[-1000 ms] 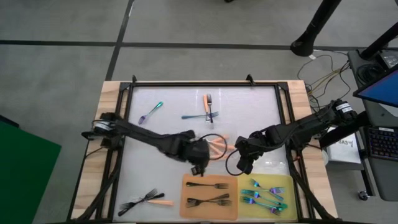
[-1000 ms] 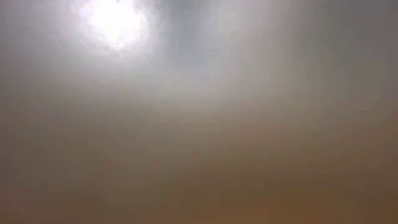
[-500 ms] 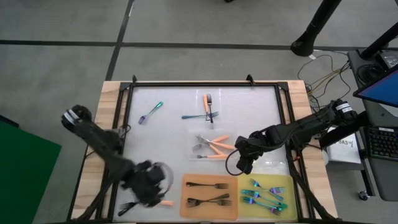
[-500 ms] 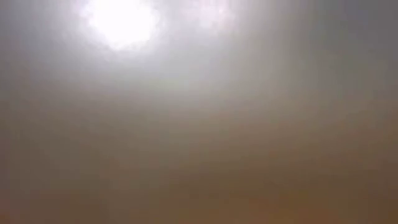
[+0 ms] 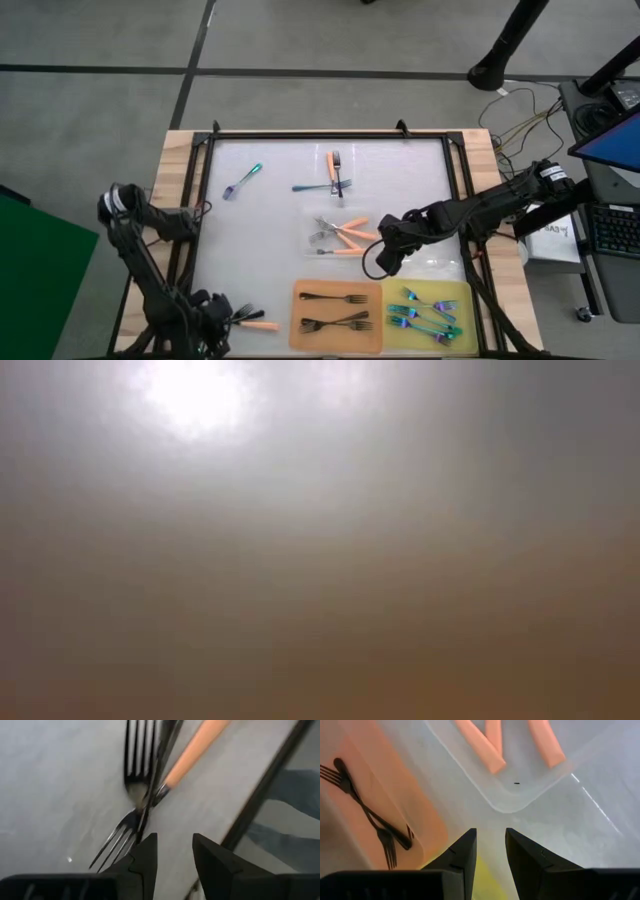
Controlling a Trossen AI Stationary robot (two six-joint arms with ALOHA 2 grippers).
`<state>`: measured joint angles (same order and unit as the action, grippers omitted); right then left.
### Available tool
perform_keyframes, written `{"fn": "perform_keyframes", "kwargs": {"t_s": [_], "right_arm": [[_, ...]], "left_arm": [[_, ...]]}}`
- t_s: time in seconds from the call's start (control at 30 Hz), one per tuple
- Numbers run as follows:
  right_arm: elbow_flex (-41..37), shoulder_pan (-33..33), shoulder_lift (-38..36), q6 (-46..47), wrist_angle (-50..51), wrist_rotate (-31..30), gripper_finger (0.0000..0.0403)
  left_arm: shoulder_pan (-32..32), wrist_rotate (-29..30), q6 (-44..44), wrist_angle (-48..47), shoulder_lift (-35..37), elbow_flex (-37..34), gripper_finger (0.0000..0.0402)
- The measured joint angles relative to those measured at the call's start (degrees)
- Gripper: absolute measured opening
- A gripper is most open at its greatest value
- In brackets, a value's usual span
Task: Sort silverware by color (type)
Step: Put the black fork into the orange bin
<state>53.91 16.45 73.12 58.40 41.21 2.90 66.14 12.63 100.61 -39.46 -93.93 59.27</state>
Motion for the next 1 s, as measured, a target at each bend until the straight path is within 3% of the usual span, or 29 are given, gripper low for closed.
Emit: {"fn": "perform_keyframes", "kwargs": {"t_s": [0.8,1.0], "right_arm": [[0.00,0.00,0.02,1.48,0.02,-0.04,0.0093],[-0.02,0.00,0.02,1.00,0.02,-0.04,0.0093]], "left_arm": [[1.10,1.85,2.68,-0.79,-7.35,-0.90,0.0105],[1.06,1.91,4.49,-1.04,-7.41,-0.90,0.0076]]}}
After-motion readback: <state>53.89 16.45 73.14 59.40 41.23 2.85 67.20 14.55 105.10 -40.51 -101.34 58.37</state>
